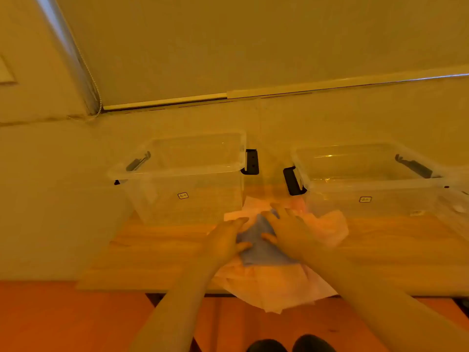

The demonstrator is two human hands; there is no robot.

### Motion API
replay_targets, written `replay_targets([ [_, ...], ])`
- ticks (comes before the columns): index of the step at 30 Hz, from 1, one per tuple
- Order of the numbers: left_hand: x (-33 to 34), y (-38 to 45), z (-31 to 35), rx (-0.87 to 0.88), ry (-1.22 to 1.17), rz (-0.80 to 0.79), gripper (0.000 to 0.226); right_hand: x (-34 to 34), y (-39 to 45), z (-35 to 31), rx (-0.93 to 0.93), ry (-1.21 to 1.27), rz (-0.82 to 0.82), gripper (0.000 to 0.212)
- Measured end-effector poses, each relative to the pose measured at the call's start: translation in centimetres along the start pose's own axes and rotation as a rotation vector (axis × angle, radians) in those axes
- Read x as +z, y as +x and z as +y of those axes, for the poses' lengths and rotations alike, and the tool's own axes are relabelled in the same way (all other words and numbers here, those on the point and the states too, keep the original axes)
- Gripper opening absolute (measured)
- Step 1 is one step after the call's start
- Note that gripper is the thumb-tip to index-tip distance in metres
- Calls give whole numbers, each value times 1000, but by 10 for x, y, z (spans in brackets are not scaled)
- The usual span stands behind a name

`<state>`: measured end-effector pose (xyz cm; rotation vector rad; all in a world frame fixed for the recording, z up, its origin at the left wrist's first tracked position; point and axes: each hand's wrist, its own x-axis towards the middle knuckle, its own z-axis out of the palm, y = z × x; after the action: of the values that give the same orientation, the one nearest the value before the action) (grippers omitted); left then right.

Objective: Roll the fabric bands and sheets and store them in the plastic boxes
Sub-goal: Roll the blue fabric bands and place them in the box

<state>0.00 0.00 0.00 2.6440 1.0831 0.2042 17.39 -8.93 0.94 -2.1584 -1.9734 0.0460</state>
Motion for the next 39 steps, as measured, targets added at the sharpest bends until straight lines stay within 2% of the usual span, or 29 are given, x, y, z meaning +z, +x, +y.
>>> replay_targets([
  [2,1,-1,-1,-32,-44,2,73,2,2,-2,42,28,-48,65],
  [5,4,-3,0,-72,-74,24,70,9,5,-3,8,-63,-46,60],
  [14,4,-1,5,-118,-283,234,46,12,5,-1,-25,-74,-76,51],
  [16,2,1,7,-115,-326,282,42,10,23,-3,65,-12,-149,43],
  [18,-1,3,11,-102,-387,325,39,-2,38,-8,210,112,-321,40],
  [19,-3,4,14,-98,-415,345,38,-4,38,-9,232,187,-354,39],
  [20,-4,6,16,-93,-444,366,37,-3,38,-7,211,246,-289,35],
  [23,-7,11,21,-87,-497,419,35,0,14,-5,143,390,53,23],
  [26,-11,14,27,-84,-541,436,35,-3,10,-2,137,514,212,19],
  [29,-17,18,36,-62,-555,472,32,-15,10,3,177,639,301,15],
  [33,-27,27,55,-38,-597,496,30,-30,7,15,266,958,367,12],
  [39,-40,48,88,-11,-671,480,31,-62,-9,37,347,1391,408,31],
])
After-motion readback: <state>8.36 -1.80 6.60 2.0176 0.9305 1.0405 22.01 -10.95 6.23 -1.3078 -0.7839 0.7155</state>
